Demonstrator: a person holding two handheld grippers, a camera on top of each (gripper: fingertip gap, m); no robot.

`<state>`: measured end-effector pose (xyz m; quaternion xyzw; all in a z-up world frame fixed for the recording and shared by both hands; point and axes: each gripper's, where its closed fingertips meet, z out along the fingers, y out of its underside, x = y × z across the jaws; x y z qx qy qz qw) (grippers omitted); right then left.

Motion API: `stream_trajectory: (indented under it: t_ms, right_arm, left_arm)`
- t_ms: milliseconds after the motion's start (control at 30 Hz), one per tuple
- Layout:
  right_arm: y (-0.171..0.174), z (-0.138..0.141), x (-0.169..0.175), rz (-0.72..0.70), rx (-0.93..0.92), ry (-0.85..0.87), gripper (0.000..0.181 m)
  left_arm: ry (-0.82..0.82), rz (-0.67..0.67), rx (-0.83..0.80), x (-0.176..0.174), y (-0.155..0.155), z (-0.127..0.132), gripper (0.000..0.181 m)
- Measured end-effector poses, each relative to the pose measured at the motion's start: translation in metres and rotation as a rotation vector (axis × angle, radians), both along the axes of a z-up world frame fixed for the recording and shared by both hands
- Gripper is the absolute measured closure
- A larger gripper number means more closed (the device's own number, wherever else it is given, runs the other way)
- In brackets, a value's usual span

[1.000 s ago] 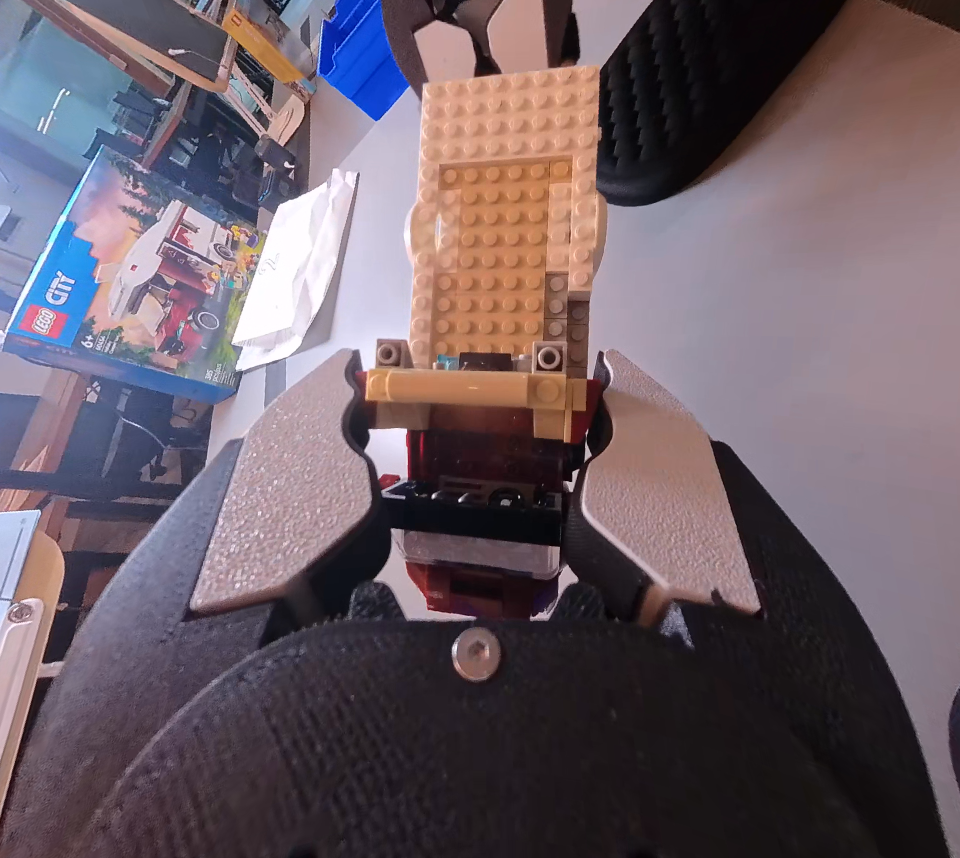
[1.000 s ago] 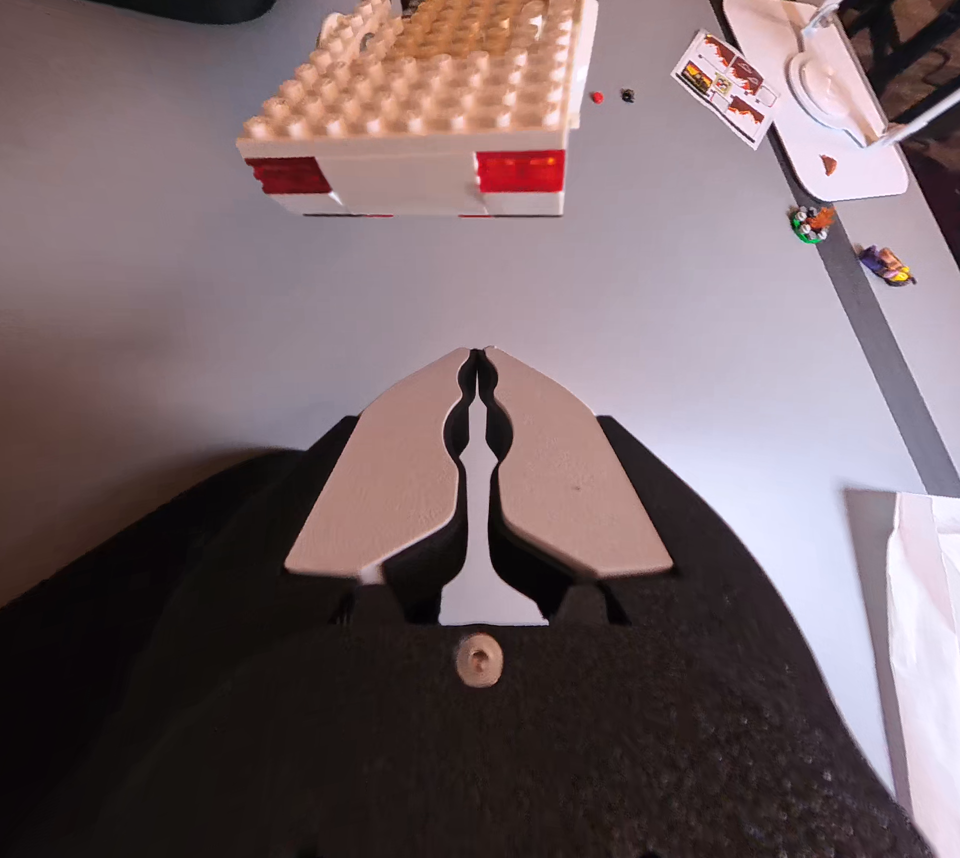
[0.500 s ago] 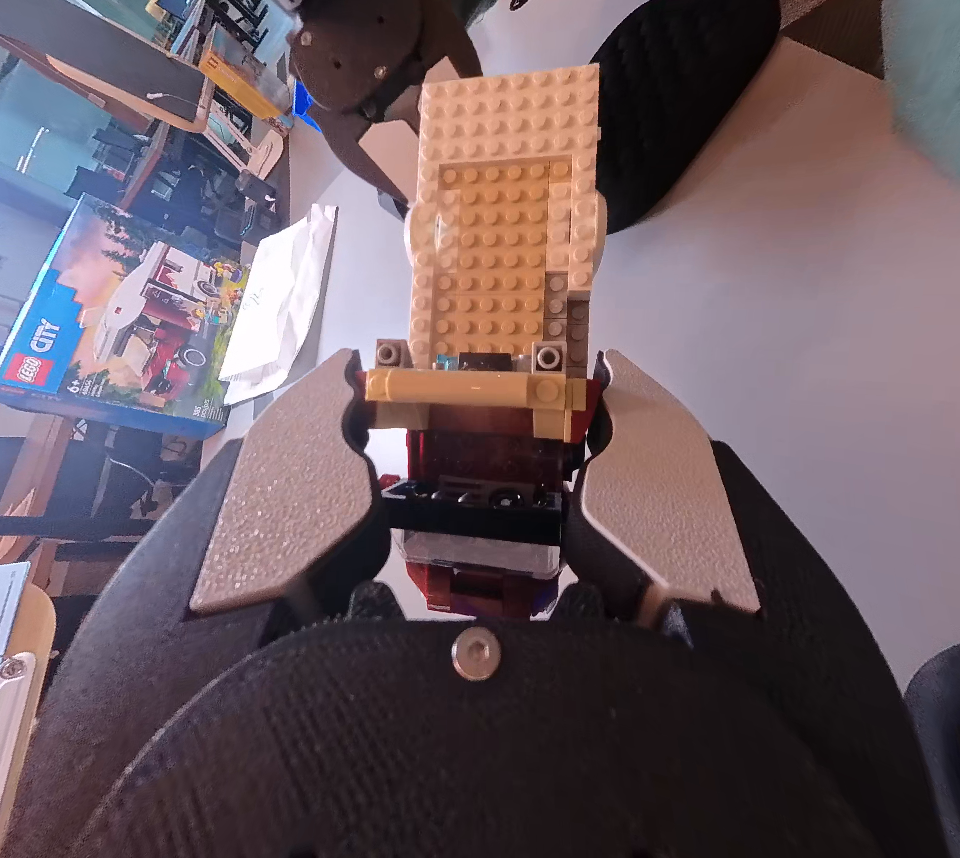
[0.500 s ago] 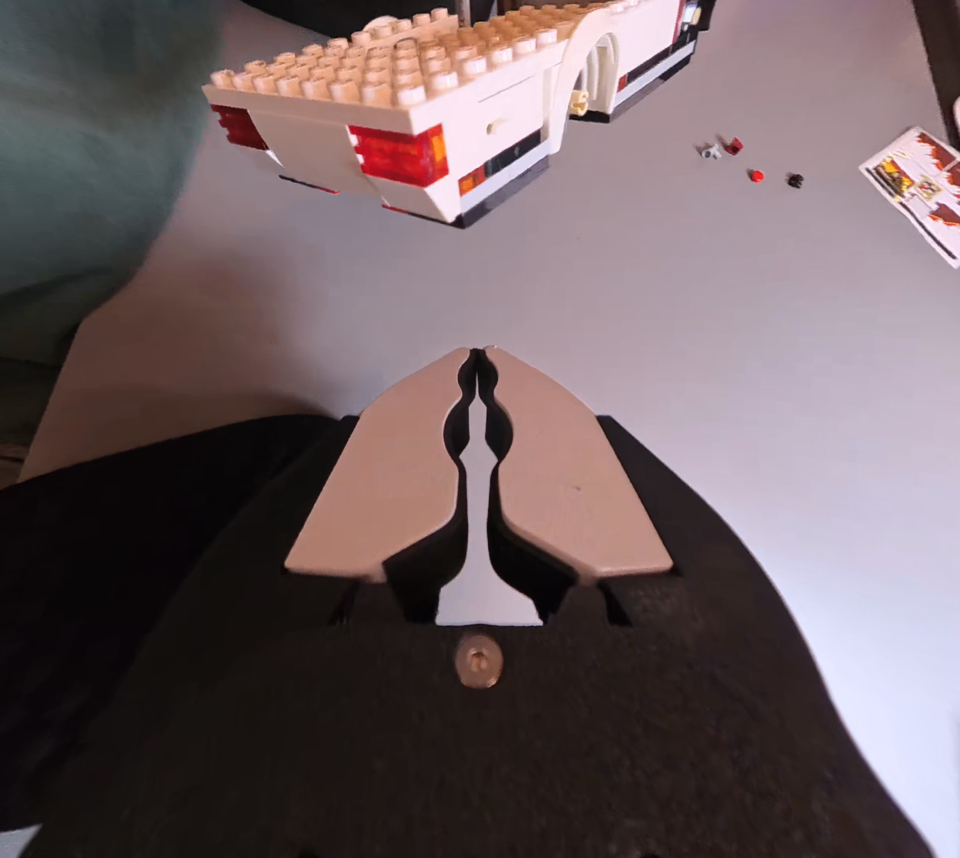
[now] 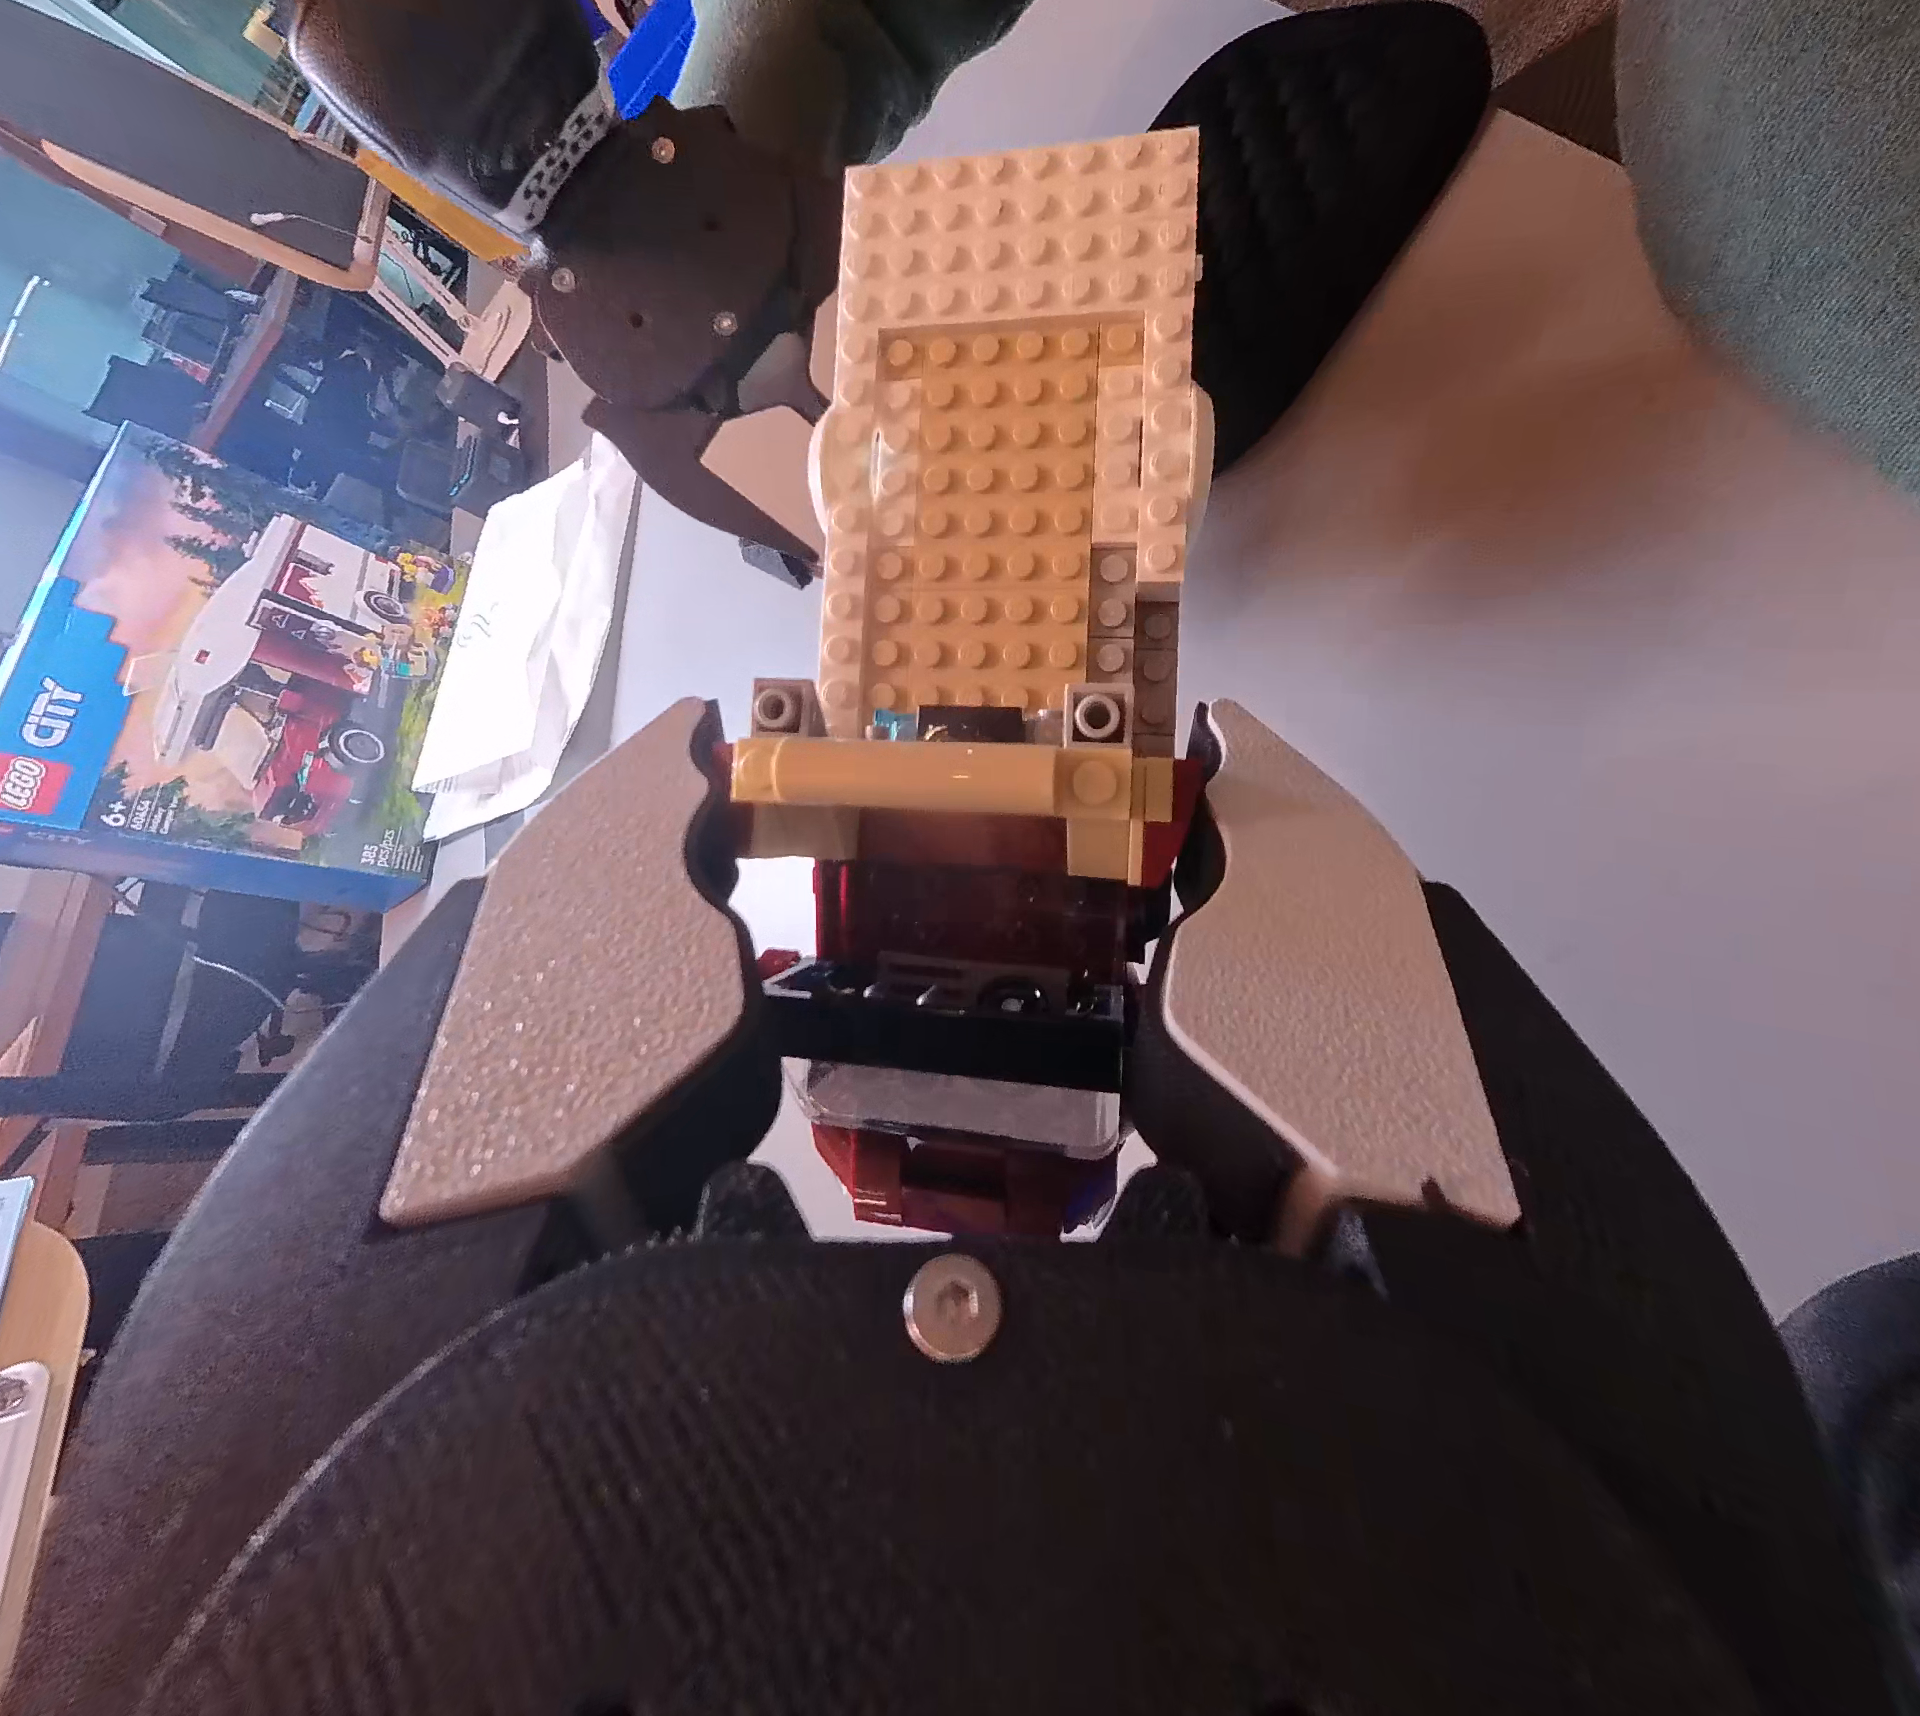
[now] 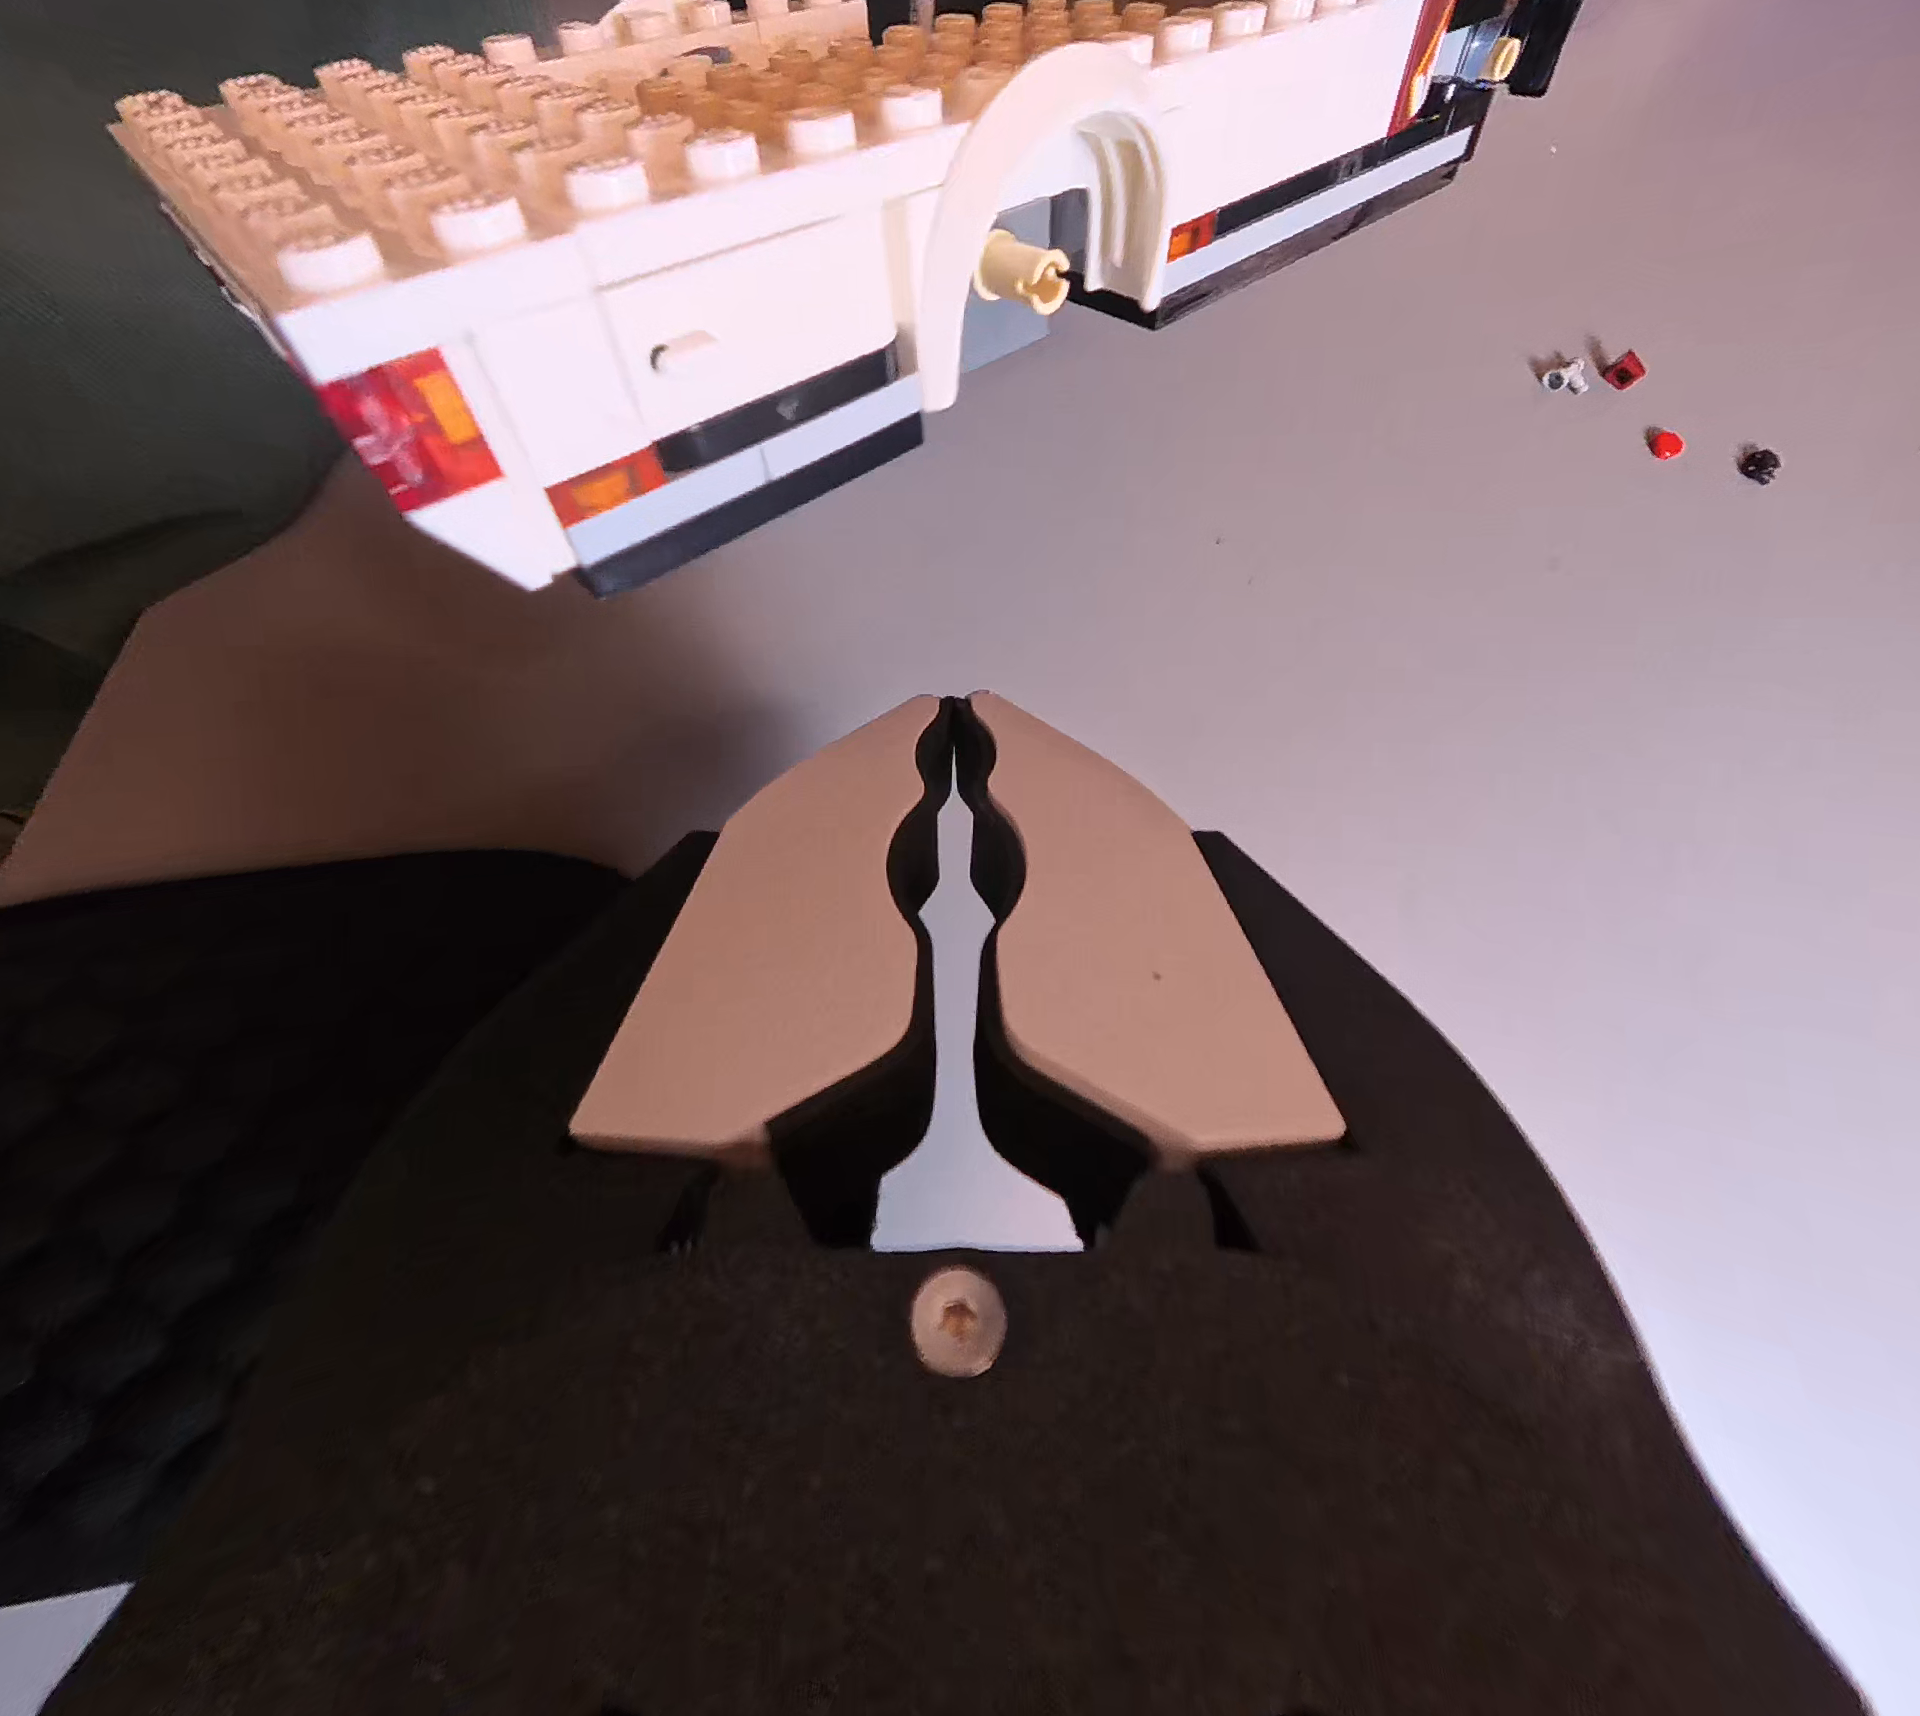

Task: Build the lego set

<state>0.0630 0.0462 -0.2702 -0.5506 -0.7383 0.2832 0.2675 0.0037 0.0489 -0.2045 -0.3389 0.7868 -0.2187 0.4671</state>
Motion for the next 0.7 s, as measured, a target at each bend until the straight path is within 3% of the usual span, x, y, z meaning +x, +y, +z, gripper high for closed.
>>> stream_trajectory:
  t_ms: [200,333,533,700]
  right_arm:
    - [0.007,-0.002,-0.002,-0.024,0.021,0.0,0.181]
    - [0.022,-0.003,0.004,-0.111,0.065,-0.001,0.181]
    - [0.084,-0.006,0.039,-0.526,0.18,-0.008,0.181]
    - [0.113,-0.01,0.064,-0.822,0.179,0.034,0.181]
  left_arm:
    - [0.015,0.004,-0.008,-0.001,0.001,-0.005,0.097]
    - [0.07,0.045,-0.078,-0.003,0.009,-0.018,0.097]
    - [0.171,0.288,-0.269,-0.003,0.054,-0.057,0.097]
    - [0.248,0.5,-0.418,-0.004,0.1,-0.092,0.098]
